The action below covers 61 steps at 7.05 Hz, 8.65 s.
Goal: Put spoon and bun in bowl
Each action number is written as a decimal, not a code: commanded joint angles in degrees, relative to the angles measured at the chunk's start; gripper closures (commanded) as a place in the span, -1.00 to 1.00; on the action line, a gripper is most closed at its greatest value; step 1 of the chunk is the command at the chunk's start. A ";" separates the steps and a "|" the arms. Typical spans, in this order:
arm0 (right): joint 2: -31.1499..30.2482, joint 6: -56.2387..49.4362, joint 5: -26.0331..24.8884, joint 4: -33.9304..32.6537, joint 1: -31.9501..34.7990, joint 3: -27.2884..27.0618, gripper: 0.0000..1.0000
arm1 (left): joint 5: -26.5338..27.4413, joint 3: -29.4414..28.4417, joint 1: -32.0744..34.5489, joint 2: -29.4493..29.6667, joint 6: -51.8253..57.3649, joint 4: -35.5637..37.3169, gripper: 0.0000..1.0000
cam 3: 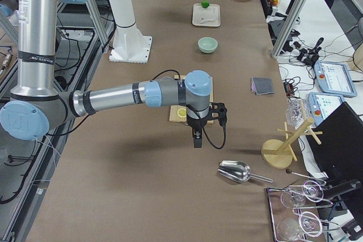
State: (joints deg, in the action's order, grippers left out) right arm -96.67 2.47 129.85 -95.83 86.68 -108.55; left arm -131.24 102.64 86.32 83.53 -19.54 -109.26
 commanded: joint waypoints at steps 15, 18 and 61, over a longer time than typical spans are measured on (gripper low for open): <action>-2.83 -0.10 1.28 0.02 2.88 0.18 -1.00 | 0.01 -1.04 3.95 -3.73 -0.24 0.37 -0.97; -2.91 -0.01 1.20 0.03 2.88 -0.08 -1.00 | -0.25 1.06 3.68 -3.55 -0.41 -0.07 -0.97; 17.99 58.50 -11.18 21.65 -40.87 0.10 -1.00 | 35.70 0.46 -47.47 21.92 -50.42 -7.98 1.00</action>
State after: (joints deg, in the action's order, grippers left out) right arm -79.64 57.76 120.15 -74.21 48.25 -108.34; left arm -95.50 102.01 38.44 104.24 -69.92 -117.27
